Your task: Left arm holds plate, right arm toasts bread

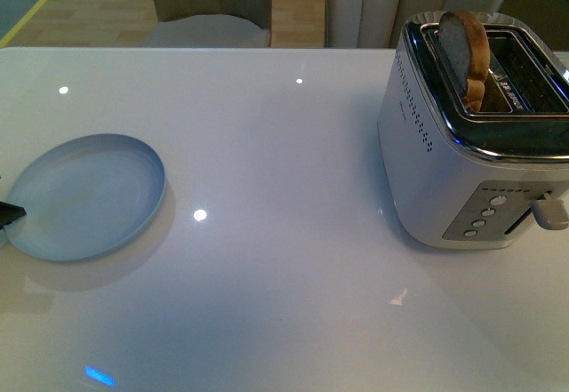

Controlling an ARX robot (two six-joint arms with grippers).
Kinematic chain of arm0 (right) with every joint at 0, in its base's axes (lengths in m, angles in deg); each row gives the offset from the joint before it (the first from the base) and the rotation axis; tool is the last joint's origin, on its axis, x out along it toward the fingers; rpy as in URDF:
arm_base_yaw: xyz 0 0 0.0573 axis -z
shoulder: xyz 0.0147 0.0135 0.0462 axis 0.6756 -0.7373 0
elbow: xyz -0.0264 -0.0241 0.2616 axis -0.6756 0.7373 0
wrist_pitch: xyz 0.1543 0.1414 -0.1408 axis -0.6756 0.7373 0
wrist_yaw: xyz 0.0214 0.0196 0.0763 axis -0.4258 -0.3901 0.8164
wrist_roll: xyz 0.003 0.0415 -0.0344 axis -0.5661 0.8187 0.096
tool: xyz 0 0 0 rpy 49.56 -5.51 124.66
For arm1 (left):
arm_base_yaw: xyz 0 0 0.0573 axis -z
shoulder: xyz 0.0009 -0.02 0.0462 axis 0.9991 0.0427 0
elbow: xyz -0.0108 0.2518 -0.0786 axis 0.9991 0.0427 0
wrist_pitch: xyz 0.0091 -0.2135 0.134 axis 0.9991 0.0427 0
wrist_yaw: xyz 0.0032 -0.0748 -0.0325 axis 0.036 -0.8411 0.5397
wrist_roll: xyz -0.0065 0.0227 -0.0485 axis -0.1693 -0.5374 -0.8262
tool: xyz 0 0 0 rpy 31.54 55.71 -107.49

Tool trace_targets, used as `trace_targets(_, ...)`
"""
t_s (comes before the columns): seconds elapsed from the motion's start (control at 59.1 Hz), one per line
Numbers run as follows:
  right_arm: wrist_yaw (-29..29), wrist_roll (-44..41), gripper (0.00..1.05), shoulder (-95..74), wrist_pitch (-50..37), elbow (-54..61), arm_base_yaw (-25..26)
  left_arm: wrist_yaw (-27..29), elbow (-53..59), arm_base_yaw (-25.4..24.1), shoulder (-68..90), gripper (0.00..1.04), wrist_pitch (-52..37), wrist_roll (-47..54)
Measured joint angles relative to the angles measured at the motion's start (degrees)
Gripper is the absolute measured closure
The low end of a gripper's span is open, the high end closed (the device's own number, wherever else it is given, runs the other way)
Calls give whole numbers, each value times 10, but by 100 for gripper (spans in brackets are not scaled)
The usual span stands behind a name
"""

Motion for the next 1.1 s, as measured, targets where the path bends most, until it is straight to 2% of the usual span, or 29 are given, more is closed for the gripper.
trace_targets(0.389, 0, 0, 9, 0, 0, 0, 0, -4, -10, -3, 9, 102, 2, 0)
trace_targets(0.761, 0, 0, 9, 0, 0, 0, 0, -7, 1, -2, -14, 42, 1, 2)
trace_targets(0.981, 0, 0, 9, 0, 0, 0, 0, -14, 53, -2, -94, 7, -17, -1)
trace_targets(1.1, 0, 0, 9, 0, 0, 0, 0, -30, 96, 5, -176, 8, -37, -13)
